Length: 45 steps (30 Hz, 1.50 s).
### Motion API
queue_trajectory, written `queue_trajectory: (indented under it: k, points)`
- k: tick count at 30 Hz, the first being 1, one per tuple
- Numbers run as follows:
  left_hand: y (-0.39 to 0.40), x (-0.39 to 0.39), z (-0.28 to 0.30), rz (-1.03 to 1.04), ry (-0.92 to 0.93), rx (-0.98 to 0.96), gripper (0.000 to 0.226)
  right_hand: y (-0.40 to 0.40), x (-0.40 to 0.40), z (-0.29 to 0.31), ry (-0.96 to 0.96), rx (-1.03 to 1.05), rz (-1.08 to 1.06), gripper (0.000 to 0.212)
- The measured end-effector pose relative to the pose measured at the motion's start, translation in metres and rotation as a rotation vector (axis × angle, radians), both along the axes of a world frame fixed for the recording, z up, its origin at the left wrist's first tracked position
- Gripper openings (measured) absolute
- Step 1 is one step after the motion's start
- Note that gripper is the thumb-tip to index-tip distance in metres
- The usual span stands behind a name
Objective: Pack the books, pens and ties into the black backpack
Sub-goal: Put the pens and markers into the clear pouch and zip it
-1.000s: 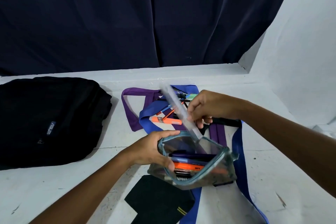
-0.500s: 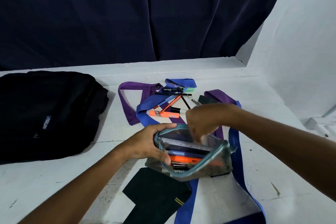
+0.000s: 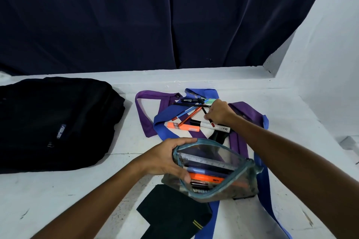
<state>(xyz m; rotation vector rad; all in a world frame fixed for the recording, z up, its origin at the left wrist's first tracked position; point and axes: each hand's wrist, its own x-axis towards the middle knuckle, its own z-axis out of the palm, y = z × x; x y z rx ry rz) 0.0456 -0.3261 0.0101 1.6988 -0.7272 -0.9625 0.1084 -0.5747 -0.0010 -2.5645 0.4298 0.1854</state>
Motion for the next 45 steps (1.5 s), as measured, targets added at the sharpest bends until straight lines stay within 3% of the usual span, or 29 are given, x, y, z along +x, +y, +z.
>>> queue_trajectory:
  k: [10, 13, 18, 20, 25, 27, 30, 34, 42, 45]
  points:
    - [-0.001, 0.001, 0.001, -0.034, 0.046, -0.045, 0.102, -0.037, -0.049, 0.084, 0.357, 0.009, 0.158, 0.024]
    - [-0.002, 0.001, 0.002, -0.048, 0.053, -0.057, 0.095, -0.043, -0.071, 0.104, 0.295, 0.172, 0.172, 0.01]
    - [-0.001, 0.002, 0.002, -0.031, 0.042, -0.024, 0.1, -0.017, -0.093, 0.113, 0.193, 0.524, 0.325, 0.007]
    - [-0.001, 0.002, 0.001, -0.018, 0.026, -0.009, 0.104, -0.001, -0.097, 0.108, 0.204, 0.47, 0.422, 0.014]
    - [0.001, 0.004, -0.004, 0.005, -0.027, 0.02, 0.11, 0.034, -0.101, 0.092, 0.378, -0.094, 0.706, 0.015]
    - [0.001, 0.004, -0.004, 0.027, -0.019, 0.036, 0.115, 0.04, -0.1, 0.088, 0.426, -0.19, 0.728, 0.02]
    - [0.001, 0.003, -0.003, 0.011, -0.031, 0.04, 0.119, 0.043, -0.098, 0.091, 0.348, -0.047, 0.691, 0.018]
    - [0.001, 0.001, -0.002, -0.008, -0.069, 0.014, 0.098, 0.052, -0.097, 0.086, 0.253, 0.155, 0.653, 0.014]
    - [0.004, 0.004, -0.005, 0.003, -0.062, 0.053, 0.112, 0.053, -0.095, 0.089, 0.438, -0.09, 0.759, 0.02]
    - [0.005, 0.003, -0.004, 0.005, -0.032, 0.037, 0.115, 0.037, -0.082, 0.096, 0.305, -0.027, 0.687, 0.012]
